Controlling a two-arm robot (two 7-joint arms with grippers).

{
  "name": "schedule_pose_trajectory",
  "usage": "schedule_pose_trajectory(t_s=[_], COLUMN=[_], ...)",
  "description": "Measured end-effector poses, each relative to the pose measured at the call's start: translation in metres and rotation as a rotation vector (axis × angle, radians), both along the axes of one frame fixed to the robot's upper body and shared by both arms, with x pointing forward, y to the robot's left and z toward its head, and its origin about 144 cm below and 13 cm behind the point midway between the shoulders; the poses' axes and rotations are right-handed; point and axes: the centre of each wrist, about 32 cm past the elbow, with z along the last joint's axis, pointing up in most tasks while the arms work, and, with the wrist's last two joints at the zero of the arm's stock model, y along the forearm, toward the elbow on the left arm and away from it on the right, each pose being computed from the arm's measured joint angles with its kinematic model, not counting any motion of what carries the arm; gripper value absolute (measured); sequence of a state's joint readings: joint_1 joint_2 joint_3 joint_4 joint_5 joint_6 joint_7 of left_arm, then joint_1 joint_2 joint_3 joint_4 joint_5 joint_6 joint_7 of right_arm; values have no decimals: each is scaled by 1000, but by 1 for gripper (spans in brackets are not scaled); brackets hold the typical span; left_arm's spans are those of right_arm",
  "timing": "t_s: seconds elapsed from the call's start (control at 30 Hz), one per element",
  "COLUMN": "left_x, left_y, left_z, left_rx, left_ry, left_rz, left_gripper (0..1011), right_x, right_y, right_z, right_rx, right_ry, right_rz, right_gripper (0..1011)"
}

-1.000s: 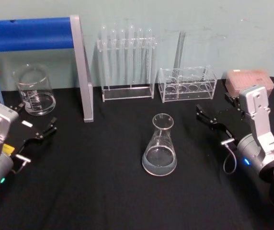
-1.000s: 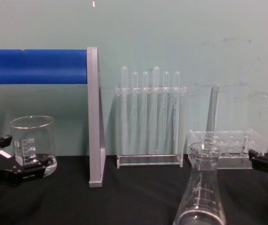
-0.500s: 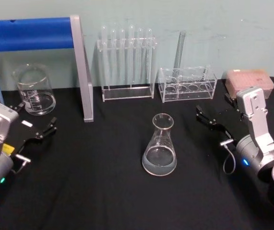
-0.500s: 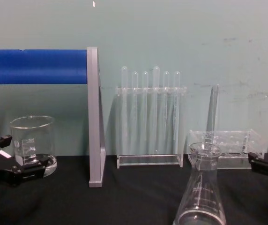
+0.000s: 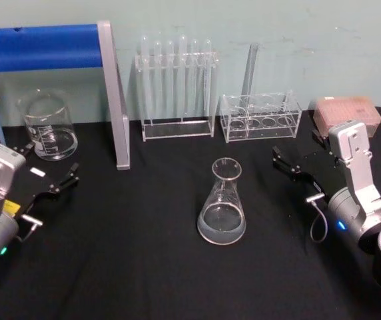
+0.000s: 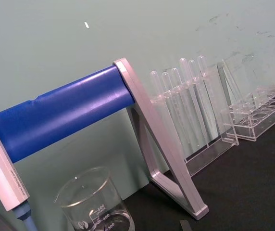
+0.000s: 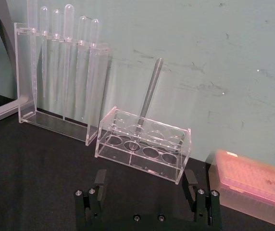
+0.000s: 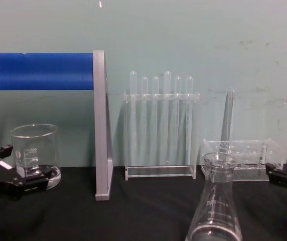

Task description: Grasp the erlenmeyer flask with one hand, shake it three times, then place it back.

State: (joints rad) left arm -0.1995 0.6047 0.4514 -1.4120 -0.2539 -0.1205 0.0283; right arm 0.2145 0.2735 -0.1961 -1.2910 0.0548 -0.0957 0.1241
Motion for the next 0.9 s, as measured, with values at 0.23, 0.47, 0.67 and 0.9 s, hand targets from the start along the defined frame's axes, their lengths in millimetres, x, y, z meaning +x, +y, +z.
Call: schedule_pose_trajectory(t_s=[0.23,0.47,0.67,0.9], left_x=[0,0,0,0], left_y=[0,0,0,0], left_z=[0,0,0,0], left_rx=[0,0,0,0], left_ry=[0,0,0,0], left_rz=[0,0,0,0], left_gripper=[1001,1001,1001,1001], right_x=[0,0,0,0], right_y=[0,0,0,0], right_z=[0,0,0,0], right_rx=[0,1,1,2], right_ry=[-1,-1,-1,0], right_rz=[0,0,0,0], right_gripper=[1003,1003,1003,1003])
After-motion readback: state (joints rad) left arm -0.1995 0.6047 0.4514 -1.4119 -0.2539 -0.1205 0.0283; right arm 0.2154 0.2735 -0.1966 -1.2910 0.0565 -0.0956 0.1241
